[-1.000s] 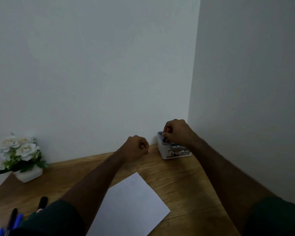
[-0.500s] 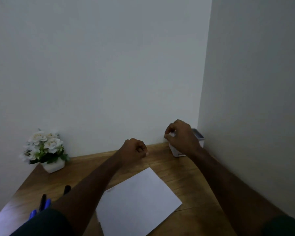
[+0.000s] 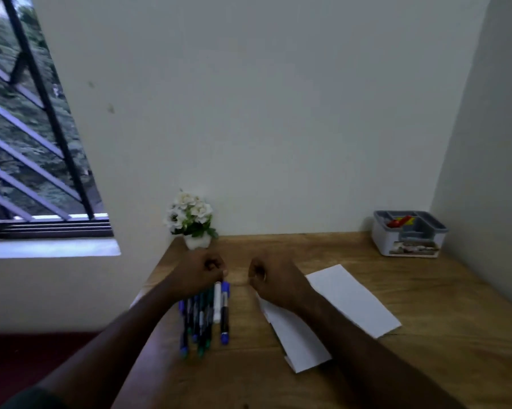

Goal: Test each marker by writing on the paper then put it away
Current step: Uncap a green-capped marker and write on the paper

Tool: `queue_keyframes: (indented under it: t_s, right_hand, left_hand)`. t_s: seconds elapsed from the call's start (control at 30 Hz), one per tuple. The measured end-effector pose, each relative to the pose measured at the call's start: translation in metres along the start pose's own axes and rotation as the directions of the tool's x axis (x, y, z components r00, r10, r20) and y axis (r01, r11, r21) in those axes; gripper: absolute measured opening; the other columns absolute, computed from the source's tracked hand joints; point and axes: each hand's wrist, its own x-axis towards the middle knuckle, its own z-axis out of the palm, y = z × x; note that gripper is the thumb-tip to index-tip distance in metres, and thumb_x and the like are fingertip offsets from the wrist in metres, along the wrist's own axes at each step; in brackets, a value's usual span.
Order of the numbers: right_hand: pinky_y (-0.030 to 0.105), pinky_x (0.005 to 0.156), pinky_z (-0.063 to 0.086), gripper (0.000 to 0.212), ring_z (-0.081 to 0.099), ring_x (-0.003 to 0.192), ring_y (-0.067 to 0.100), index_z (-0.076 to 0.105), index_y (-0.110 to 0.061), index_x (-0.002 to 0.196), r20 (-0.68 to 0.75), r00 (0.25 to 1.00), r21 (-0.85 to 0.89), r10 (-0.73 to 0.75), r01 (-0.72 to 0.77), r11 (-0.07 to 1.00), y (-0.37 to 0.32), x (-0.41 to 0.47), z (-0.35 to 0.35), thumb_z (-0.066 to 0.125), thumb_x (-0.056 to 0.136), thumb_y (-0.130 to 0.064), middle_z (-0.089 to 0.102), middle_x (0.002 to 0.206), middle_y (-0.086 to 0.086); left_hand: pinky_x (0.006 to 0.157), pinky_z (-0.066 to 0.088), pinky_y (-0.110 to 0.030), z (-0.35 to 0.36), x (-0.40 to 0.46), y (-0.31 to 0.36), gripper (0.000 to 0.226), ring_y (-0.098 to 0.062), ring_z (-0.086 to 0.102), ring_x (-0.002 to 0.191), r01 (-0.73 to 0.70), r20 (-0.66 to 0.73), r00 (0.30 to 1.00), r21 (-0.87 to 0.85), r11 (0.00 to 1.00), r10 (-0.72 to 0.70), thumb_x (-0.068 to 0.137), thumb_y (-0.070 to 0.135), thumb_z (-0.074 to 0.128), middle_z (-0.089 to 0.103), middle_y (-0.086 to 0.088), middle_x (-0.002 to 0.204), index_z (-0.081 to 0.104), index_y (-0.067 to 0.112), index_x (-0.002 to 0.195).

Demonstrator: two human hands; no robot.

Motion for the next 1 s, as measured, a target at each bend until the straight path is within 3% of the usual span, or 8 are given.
queue_keyframes:
  t_s: [0.13, 0.27, 0.4, 0.63, 0.83, 1.0]
  right_hand:
    - [0.028, 0.072, 0.047, 0.007, 0.06, 0.083, 0.016, 0.069, -0.019, 0.082, 0.048, 0.999, 0.021, -0.012, 0.011, 1.0, -0.031, 0.002, 0.028, 0.062, 0.083, -0.019, 0.068, 0.087, 0.001]
    - [0.028, 0.067, 0.047, 0.008, 0.061, 0.078, 0.014, 0.068, -0.018, 0.081, 0.109, 0.994, 0.014, 0.002, -0.003, 1.0, -0.059, 0.004, 0.042, 0.062, 0.085, -0.022, 0.068, 0.084, -0.002]
    - [0.036, 0.064, 0.056, 0.016, 0.061, 0.071, 0.018, 0.063, -0.016, 0.075, 0.176, 0.983, -0.081, 0.058, -0.044, 0.996, -0.079, 0.006, 0.057, 0.06, 0.084, -0.029, 0.064, 0.076, 0.002]
    - [0.036, 0.066, 0.058, 0.018, 0.062, 0.074, 0.02, 0.061, -0.014, 0.081, 0.206, 0.959, -0.173, 0.196, -0.162, 0.972, -0.088, 0.009, 0.059, 0.064, 0.084, -0.031, 0.062, 0.084, 0.006]
    - [0.033, 0.067, 0.058, 0.019, 0.062, 0.079, 0.018, 0.06, -0.013, 0.089, 0.236, 0.939, -0.223, 0.249, -0.197, 0.955, -0.093, 0.006, 0.052, 0.067, 0.084, -0.031, 0.062, 0.091, 0.006]
    - [0.035, 0.072, 0.057, 0.032, 0.062, 0.084, 0.021, 0.059, -0.013, 0.094, 0.276, 0.925, -0.343, 0.262, -0.16, 0.926, -0.1, 0.005, 0.053, 0.071, 0.083, -0.04, 0.06, 0.093, 0.007]
  left_hand:
    - [0.067, 0.05, -0.033, -0.013, -0.026, -0.021, 0.008, -0.007, 0.061, 0.066, 0.057, -0.011, 0.998, -0.017, 0.998, -0.057, 0.082, 0.011, 0.07, 0.067, 0.005, 0.07, 0.072, 0.013, 0.074]
    - [0.07, 0.047, -0.024, -0.019, -0.044, -0.032, 0.008, -0.007, 0.062, 0.073, 0.095, -0.058, 0.994, -0.015, 0.995, -0.095, 0.085, 0.01, 0.067, 0.068, 0.004, 0.076, 0.073, 0.01, 0.079]
    - [0.073, 0.049, -0.025, -0.024, -0.056, -0.041, 0.008, -0.009, 0.064, 0.079, 0.114, -0.053, 0.992, -0.024, 0.993, -0.115, 0.085, 0.011, 0.066, 0.07, 0.003, 0.082, 0.074, 0.01, 0.083]
    - [0.066, 0.042, -0.016, -0.022, -0.066, -0.051, 0.008, -0.004, 0.06, 0.077, 0.13, -0.016, 0.991, -0.021, 0.991, -0.131, 0.085, 0.015, 0.067, 0.067, 0.013, 0.081, 0.073, 0.02, 0.085]
    - [0.062, 0.039, -0.01, -0.02, -0.069, -0.05, 0.008, -0.001, 0.06, 0.075, 0.126, -0.024, 0.992, -0.04, 0.991, -0.127, 0.085, 0.012, 0.067, 0.068, 0.01, 0.083, 0.073, 0.017, 0.087]
    - [0.066, 0.047, -0.017, -0.016, -0.07, -0.05, 0.007, -0.005, 0.061, 0.079, 0.104, -0.031, 0.994, -0.043, 0.994, -0.106, 0.083, 0.014, 0.07, 0.07, 0.005, 0.086, 0.074, 0.016, 0.088]
